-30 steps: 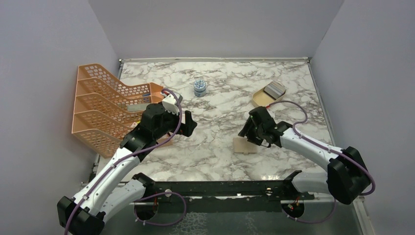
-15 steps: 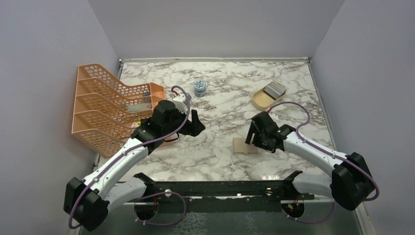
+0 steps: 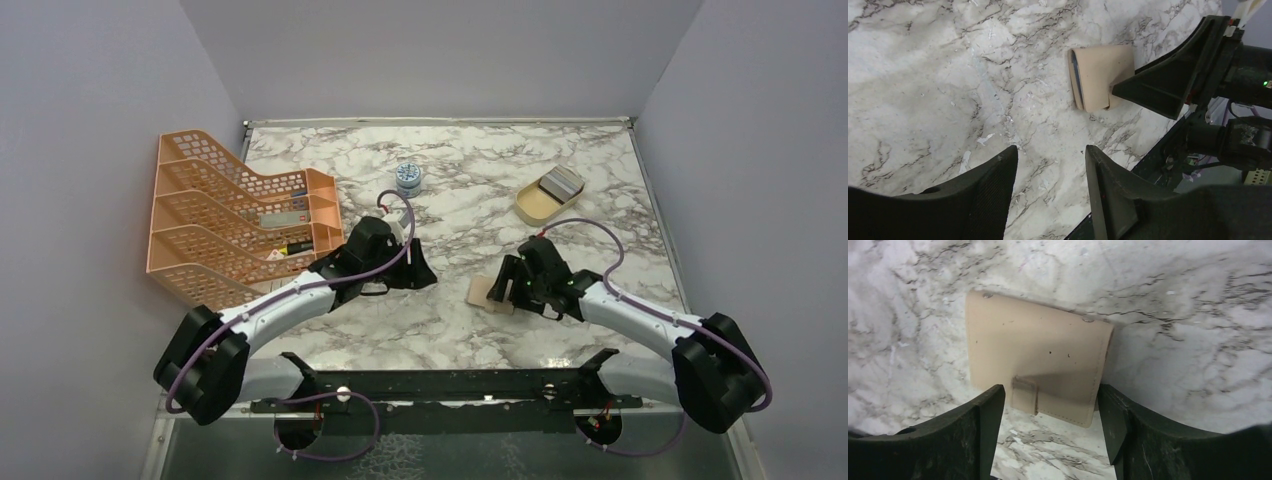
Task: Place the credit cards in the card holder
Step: Move the card holder to the center of the board, then turn over the card holder at the center of the board.
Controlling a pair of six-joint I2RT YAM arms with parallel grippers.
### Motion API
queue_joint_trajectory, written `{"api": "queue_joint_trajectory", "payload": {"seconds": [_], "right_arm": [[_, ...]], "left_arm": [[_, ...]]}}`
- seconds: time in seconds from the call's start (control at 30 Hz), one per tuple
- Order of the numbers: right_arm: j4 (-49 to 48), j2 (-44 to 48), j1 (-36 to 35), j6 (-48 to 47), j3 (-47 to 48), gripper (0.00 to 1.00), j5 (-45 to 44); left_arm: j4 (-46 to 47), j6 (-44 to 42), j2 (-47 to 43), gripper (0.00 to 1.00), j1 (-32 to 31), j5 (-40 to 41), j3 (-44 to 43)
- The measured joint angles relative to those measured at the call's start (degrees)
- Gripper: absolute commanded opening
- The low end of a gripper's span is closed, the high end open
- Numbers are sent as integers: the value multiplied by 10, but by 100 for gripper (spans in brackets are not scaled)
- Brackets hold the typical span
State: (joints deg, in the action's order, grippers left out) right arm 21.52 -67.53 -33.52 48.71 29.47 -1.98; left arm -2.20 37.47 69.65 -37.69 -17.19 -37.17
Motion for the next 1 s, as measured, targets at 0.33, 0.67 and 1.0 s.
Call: {"api": "queue_joint_trajectory", "payload": {"seconds": [0.33, 0.67, 1.0], "right_arm": [[-118, -12, 0, 25, -24, 47, 116], [-169, -40, 0, 7, -48, 42, 190], [-107, 39, 0, -29, -49, 42, 164]], "left_arm": [[88, 68, 88, 51, -31, -14, 12], [155, 152, 163, 51, -37, -8, 33], [222, 211, 233, 50, -37, -1, 21]]}}
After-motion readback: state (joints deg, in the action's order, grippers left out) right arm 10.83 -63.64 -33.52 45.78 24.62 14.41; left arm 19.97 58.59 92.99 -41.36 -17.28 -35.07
